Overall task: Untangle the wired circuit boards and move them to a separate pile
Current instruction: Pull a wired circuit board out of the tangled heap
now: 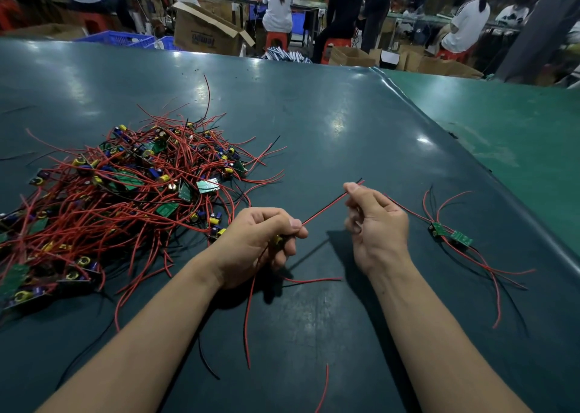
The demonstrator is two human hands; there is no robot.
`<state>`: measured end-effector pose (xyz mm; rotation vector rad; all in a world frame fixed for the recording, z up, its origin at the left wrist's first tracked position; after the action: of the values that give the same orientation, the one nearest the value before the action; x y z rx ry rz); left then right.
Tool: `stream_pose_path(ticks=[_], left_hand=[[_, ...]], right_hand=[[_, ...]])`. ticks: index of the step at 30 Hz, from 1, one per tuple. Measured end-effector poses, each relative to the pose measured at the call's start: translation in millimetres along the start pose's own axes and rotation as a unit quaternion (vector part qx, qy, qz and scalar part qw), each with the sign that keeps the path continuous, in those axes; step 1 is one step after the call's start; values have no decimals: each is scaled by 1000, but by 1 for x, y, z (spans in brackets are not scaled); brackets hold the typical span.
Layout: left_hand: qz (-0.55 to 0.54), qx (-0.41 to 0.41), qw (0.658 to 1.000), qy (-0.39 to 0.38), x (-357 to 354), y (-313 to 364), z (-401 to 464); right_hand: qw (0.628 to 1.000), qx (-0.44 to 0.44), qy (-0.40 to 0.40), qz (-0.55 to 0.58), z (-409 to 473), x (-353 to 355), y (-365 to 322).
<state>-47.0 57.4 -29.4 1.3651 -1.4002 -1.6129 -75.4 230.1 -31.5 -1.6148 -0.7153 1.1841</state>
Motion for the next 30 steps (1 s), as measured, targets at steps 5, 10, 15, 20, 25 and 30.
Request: stream_pose_path(ticks=[5, 10, 15, 20, 25, 30], left_hand=[[-16, 11, 1000, 8, 3, 0, 1], [-109, -42, 992, 52, 5, 0, 4], [-117, -80, 988, 54, 10, -3, 9], [-60, -76, 995, 17, 8, -7, 9], [8, -262, 943, 207, 22, 3, 10], [273, -447, 815, 247, 16, 0, -5]], right_hand=[[996, 47, 77, 24, 3, 5, -4], [993, -60, -87, -61, -10, 5, -4], [912, -59, -344, -217, -40, -18, 10], [903, -32, -360, -231, -44, -20, 13], [972, 57, -184, -133, -34, -19, -7], [988, 50, 56, 136, -19, 2, -30]])
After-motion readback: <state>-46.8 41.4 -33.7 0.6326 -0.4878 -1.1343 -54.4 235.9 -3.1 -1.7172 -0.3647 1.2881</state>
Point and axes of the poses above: each hand's wrist, its own z-axis towards the middle knuckle, its own x-axis out of the back of the hand, y = z × x, the point moved 2 cm from there along z, towards the middle knuckle, and after that the axes turned 6 degrees about -z, right-handed, at the moved point
